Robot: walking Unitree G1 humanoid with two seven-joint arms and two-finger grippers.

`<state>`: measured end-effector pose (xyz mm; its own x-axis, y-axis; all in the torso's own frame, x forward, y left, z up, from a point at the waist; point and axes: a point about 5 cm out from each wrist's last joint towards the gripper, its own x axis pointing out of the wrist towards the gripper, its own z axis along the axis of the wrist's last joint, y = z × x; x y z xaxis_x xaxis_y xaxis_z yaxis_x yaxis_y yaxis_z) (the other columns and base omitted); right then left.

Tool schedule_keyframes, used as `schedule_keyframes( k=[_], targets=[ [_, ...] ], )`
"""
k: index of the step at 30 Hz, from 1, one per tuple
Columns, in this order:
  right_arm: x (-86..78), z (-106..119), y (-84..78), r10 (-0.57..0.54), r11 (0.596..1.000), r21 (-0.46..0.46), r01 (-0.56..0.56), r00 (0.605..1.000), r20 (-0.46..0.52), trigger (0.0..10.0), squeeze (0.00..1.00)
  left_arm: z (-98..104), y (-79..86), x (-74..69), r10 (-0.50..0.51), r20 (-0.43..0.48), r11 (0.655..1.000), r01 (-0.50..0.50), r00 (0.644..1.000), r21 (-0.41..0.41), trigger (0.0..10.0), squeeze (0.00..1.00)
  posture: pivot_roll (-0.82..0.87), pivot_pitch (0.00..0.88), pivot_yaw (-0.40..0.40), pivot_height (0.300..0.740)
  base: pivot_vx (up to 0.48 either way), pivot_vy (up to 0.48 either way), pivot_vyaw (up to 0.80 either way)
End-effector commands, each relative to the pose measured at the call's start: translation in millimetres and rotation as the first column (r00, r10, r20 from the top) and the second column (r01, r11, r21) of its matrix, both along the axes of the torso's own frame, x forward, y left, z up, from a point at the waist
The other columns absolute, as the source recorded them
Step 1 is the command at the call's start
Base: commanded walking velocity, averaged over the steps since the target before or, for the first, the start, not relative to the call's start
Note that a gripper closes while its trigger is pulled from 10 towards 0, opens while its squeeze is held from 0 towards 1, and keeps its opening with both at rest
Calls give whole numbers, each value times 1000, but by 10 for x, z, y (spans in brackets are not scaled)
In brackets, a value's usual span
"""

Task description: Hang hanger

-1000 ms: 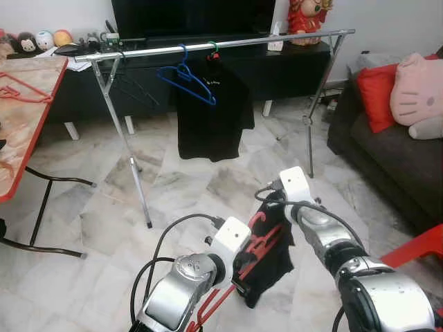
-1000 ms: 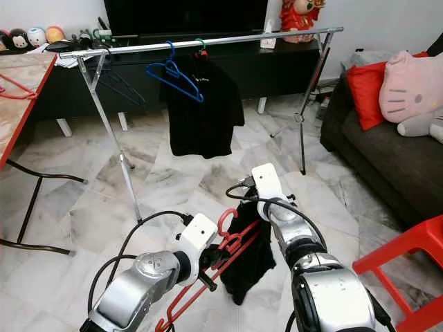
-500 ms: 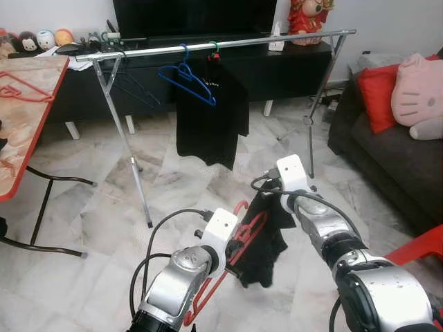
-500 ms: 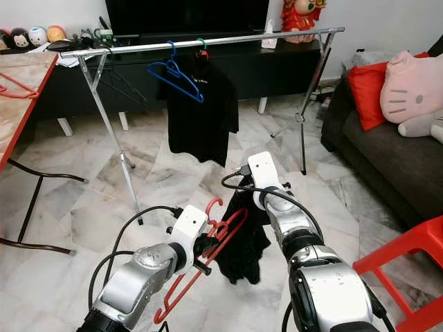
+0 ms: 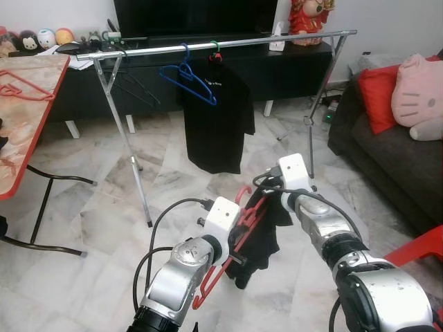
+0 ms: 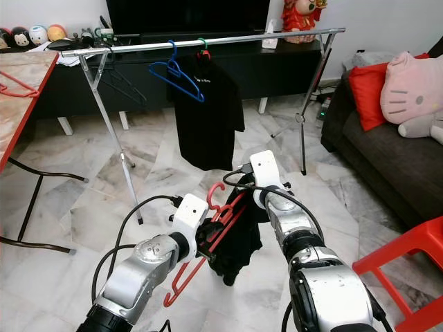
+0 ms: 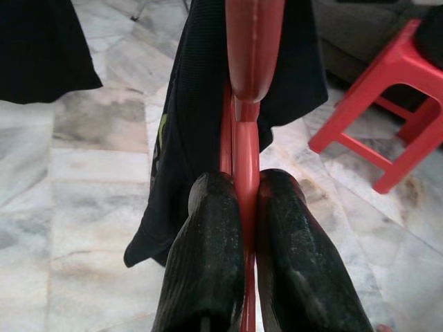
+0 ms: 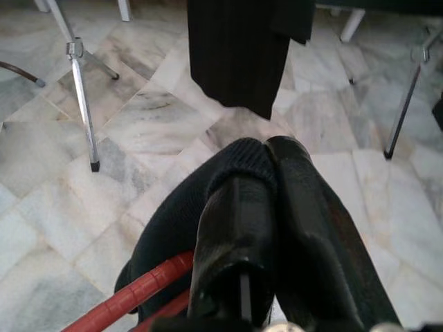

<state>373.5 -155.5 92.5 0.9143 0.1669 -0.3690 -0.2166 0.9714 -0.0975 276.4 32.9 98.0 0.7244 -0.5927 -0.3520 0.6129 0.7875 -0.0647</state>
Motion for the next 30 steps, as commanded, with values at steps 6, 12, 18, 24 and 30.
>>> schedule_keyframes(
  k=[6, 12, 18, 24, 30],
  targets=[
    [51, 128, -47, -93, 986, 143, 83, 994, 62, 10000, 0, -55, -104, -101, -77, -24, 997, 76, 997, -9, 10000, 0, 83, 0, -76, 716, 0, 0, 0],
    [47, 188, 55, -130, 935, 343, 83, 985, 115, 10000, 0, -91, -106, -110, -74, -39, 997, 74, 996, -2, 10000, 0, 81, 0, -73, 716, 0, 0, 0],
    [-86, -18, 95, -121, 916, 390, 91, 991, 53, 10000, 0, -78, -105, -102, -72, -32, 997, 71, 997, -18, 10000, 0, 78, 0, -70, 716, 0, 0, 0],
    [-153, -78, 96, -130, 900, 425, 102, 991, 37, 10000, 0, -20, -108, -64, -42, 6, 998, 42, 999, -43, 10000, 0, 71, 0, -68, 716, 0, 0, 0],
    [-204, 14, 173, -44, 876, 481, -25, 990, 130, 10000, 0, -3, -130, -63, -62, -12, 994, 61, 998, -89, 10000, 0, 64, 0, -65, 716, 0, 0, 0]
  ],
)
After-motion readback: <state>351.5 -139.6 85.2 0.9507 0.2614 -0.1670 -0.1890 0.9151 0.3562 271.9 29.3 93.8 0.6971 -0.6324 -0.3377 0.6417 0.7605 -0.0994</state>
